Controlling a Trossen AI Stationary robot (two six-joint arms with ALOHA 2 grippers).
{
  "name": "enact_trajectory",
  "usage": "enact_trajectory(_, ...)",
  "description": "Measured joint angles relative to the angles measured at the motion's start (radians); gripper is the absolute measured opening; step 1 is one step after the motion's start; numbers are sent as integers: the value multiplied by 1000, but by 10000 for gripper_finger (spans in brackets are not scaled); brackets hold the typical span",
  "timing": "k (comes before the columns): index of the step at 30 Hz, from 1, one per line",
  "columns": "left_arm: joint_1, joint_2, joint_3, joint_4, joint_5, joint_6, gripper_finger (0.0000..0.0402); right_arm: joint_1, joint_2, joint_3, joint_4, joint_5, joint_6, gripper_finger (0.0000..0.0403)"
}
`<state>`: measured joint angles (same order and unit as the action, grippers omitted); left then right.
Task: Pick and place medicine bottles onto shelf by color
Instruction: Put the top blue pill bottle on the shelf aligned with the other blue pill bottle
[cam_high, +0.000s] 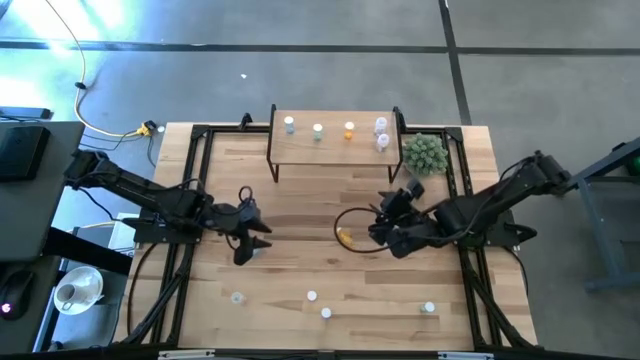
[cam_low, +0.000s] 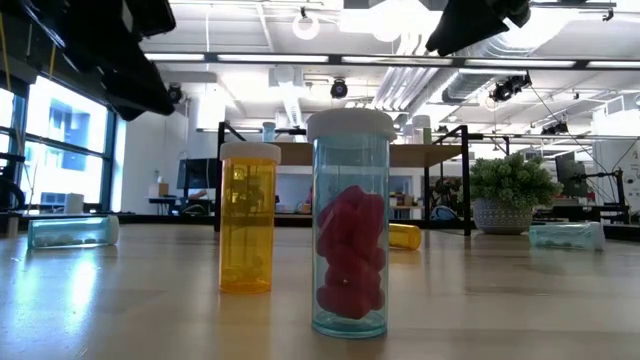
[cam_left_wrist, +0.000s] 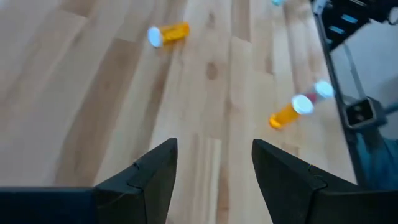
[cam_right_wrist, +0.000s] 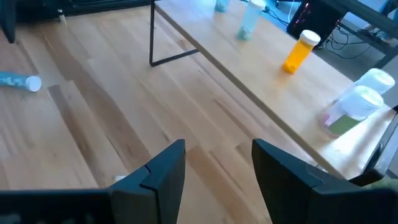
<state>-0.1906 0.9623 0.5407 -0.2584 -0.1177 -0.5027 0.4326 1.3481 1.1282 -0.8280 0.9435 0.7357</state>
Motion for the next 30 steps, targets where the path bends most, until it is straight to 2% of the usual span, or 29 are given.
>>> enact_trajectory(7, -110, 0, 0, -7, -8, -27, 197, 27, 49, 0, 2, -1, -10, 177)
enact_trajectory(12, -162, 0, 0, -29, -95, -112, 197, 27, 49, 0, 2, 0, 3, 177)
enact_trajectory(23, -179, 0, 0, -330, -206, -471, 196, 27, 49, 0, 2, 0, 1, 177)
enact_trajectory(30, -179, 16, 0, -352, -208, -518, 196, 27, 49, 0, 2, 0, 1, 177)
